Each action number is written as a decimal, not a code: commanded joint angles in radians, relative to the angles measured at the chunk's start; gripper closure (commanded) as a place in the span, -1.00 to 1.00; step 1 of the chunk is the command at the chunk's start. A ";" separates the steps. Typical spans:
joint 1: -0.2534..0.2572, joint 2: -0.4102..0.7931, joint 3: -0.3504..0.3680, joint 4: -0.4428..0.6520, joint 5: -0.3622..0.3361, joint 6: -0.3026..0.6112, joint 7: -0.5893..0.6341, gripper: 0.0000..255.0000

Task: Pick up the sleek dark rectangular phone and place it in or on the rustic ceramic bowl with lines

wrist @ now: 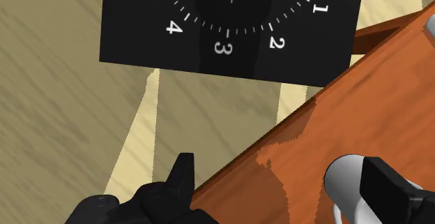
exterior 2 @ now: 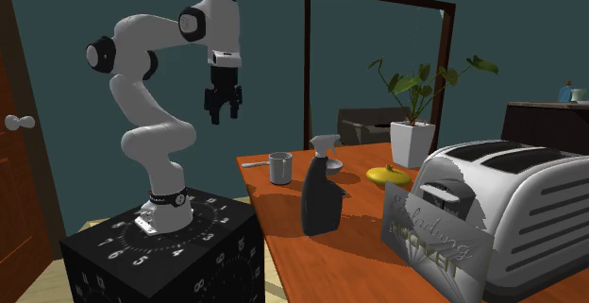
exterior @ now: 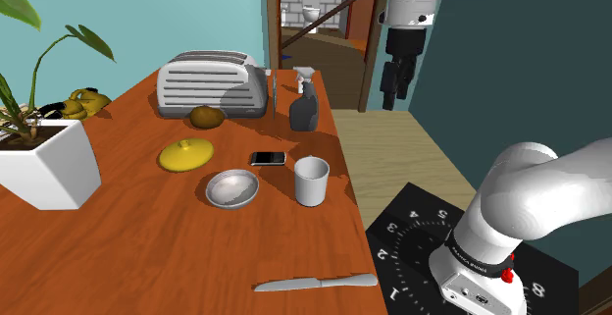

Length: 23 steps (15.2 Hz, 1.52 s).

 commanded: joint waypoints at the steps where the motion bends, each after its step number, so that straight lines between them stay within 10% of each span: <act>1: 0.000 0.000 0.000 0.000 0.000 0.000 0.000 -1.00; 23: 0.109 0.705 0.108 0.166 -0.030 0.635 -0.155 -1.00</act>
